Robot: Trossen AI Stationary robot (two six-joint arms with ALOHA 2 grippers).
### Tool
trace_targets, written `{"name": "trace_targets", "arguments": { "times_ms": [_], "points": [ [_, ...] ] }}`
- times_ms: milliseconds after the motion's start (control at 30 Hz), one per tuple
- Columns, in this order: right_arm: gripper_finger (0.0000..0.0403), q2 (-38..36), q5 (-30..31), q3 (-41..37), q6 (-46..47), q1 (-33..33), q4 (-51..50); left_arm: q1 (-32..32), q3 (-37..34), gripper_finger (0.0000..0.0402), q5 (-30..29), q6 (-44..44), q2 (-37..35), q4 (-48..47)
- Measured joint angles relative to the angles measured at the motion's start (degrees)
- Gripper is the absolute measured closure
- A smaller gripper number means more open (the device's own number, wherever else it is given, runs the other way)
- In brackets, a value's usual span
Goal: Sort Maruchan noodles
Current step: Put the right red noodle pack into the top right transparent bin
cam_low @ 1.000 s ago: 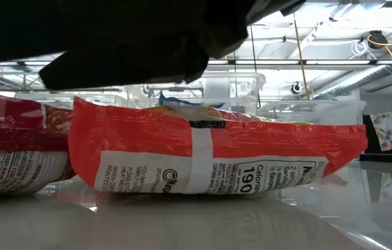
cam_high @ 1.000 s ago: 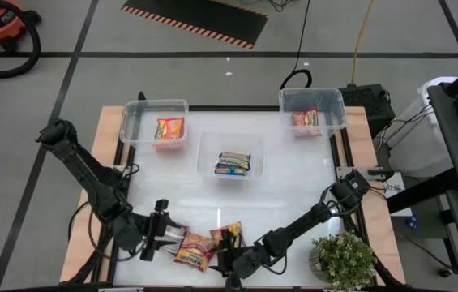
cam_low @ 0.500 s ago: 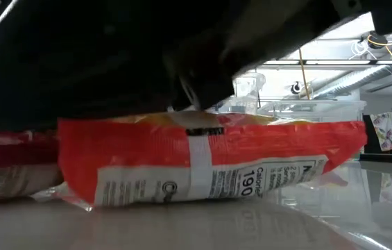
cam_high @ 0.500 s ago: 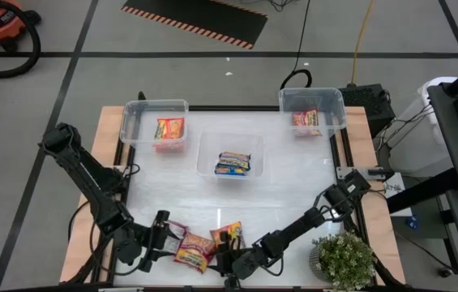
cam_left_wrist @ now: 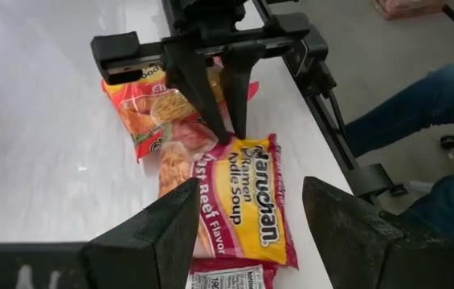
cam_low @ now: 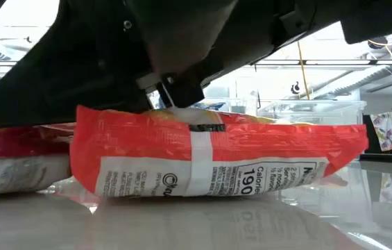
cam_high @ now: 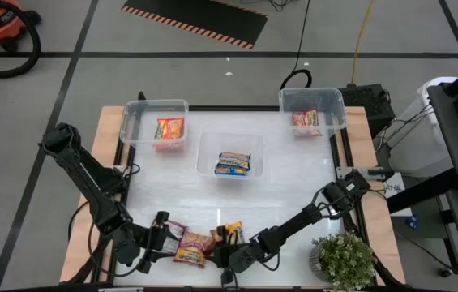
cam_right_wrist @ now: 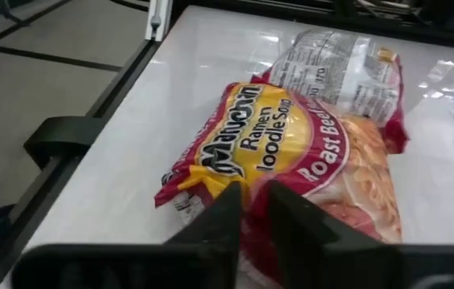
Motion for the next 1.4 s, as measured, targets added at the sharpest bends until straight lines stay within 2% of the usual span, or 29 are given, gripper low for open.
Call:
{"name": "trace_targets", "arguments": {
  "times_ms": [67,133,600,800,933,1033,1200,1400],
  "points": [
    [0.0383,0.0,-0.12,0.0,-0.04,-0.26,-0.02,0.0,0.0,0.0177,-0.02,0.04,0.0,-0.02],
    [0.0397,0.0,-0.18,0.0,-0.65,-0.58,-0.02,0.0,0.0,0.0177,-0.07,0.44,0.0,-0.02],
    [0.0402,-3.75,0.14,-0.02,-3.93,-6.84,-3.34,0.02,0.0,0.0177,-0.43,2.26,-0.04,-0.38],
    [0.0402,-4.57,0.11,-0.04,-3.58,-11.93,-8.87,0.13,0.0,0.0177,-1.91,4.02,-0.04,-3.78],
    [0.0403,-4.55,0.05,-0.04,-4.63,-13.72,-8.29,0.24,0.0,0.0177,-3.0,3.79,-0.04,-6.73],
    [0.0403,-5.54,-1.2,-0.07,-6.16,-14.15,-8.59,0.24,0.0,0.0177,-4.45,1.81,-0.04,-8.79],
    [0.0403,-8.48,-7.23,0.0,-10.22,-14.57,-11.35,0.87,0.0,0.0177,-5.41,-2.62,-0.04,-13.49],
    [0.0379,-9.57,-7.64,-0.02,-9.33,-13.47,-16.14,1.91,0.0,0.0177,-5.48,-6.26,-0.06,-18.5]
  ]
}}
